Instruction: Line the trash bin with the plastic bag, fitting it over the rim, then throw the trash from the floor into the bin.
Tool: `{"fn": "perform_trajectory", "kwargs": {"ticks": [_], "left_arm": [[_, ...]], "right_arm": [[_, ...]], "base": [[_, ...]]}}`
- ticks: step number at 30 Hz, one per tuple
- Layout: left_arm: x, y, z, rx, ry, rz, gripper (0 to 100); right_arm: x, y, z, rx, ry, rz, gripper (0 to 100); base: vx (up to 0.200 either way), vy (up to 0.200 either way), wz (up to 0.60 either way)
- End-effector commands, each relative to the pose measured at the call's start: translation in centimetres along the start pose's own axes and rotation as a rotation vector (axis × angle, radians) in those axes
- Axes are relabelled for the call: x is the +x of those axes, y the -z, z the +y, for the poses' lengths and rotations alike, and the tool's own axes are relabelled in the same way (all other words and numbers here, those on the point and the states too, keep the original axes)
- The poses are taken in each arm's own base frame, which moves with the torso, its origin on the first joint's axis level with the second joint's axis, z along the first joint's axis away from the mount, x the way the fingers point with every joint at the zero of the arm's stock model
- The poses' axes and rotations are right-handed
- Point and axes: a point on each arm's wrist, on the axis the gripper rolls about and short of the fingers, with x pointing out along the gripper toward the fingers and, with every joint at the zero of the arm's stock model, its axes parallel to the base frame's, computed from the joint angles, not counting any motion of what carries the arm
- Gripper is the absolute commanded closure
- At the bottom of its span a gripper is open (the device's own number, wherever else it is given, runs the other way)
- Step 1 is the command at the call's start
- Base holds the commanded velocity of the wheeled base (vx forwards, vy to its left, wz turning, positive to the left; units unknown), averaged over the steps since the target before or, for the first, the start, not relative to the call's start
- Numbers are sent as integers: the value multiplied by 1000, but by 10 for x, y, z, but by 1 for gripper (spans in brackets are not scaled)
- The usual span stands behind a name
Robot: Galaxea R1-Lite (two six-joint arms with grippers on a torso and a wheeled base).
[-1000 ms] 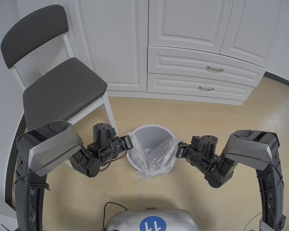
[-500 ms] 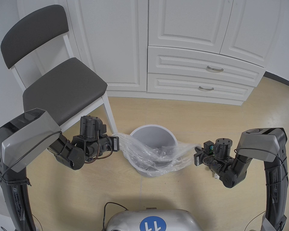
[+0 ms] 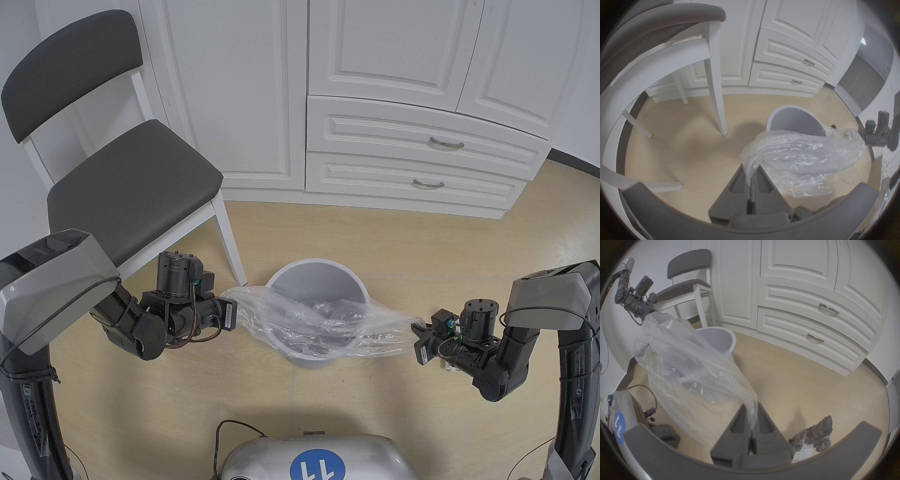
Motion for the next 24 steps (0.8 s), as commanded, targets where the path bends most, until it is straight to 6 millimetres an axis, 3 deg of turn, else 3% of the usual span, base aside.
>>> {"fn": "perform_trajectory", "kwargs": {"ticks": [1,6,17,24], "left_arm": [[-6,11,0,42,13,43,100],[-10,18,1,82,44,69,100],[-43,14,12,123,159,226,100],[-28,30,9,144,181,288,100]], "right_arm": [[-17,0,2,-38,-45,16,100],[-24,4,2,-78,-76,31,100],[-42,10,6,-153,-121,74,100],[-36,20,13,-161,-146,104,100]], "base": [[0,0,0],[0,0,0],[0,0,0],[0,0,0]]}}
